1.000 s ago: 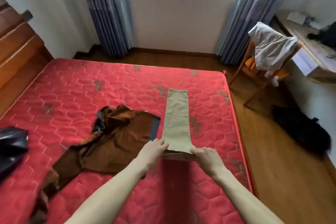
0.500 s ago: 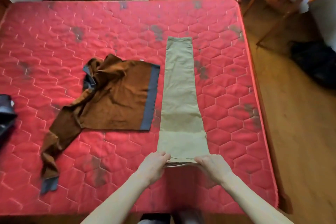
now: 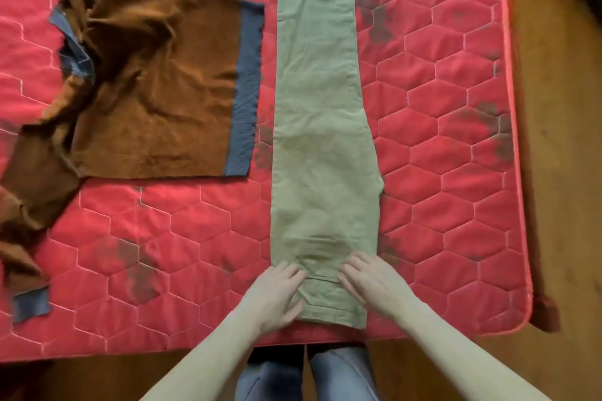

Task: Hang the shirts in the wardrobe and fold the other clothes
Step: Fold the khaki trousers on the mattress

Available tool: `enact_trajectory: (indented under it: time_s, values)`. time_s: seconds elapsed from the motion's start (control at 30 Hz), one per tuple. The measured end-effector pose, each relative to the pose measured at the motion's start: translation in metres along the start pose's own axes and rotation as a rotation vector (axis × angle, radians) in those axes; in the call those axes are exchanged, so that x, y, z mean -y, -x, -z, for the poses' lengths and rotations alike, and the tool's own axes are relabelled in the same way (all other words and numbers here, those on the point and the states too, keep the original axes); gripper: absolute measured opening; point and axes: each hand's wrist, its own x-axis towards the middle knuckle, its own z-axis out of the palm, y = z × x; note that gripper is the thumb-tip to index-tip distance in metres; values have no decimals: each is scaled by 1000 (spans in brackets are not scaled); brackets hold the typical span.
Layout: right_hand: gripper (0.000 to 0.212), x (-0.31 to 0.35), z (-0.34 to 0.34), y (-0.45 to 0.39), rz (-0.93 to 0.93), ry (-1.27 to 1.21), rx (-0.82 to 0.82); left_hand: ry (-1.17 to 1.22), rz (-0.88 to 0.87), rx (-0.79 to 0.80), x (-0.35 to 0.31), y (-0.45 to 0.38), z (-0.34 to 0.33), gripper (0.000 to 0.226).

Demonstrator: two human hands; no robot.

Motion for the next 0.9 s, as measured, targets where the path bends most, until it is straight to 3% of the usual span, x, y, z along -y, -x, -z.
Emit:
enact_trajectory:
  time_s: [0.13, 0.3, 0.53, 0.63, 0.73, 0.83, 0.9]
  values:
    - [34, -5, -23, -29, -116, 35, -91, -34, 75, -207, 7, -36, -9, 46]
    - [53, -16, -58, -62, -209, 68, -66, -28, 205, -272, 21, -84, -28, 58]
    - [63, -28, -92, -61, -340, 150, -97, -121, 233, -337, 30, -98, -68, 64]
    - [62, -32, -101, -58, -341, 125, -159, -153, 191, -339, 41, -92, -82, 68]
    - [64, -48, -102, -48, -326, 87, -194, -236, 29, -305, 69, -84, -80, 69]
    - [65, -69, -95, -32, -286, 87, -148, -319, -112, -229, 92, -78, -67, 68]
    - [67, -75, -89, -27, -245, 105, -106, -326, -100, -208, 91, -76, -61, 69]
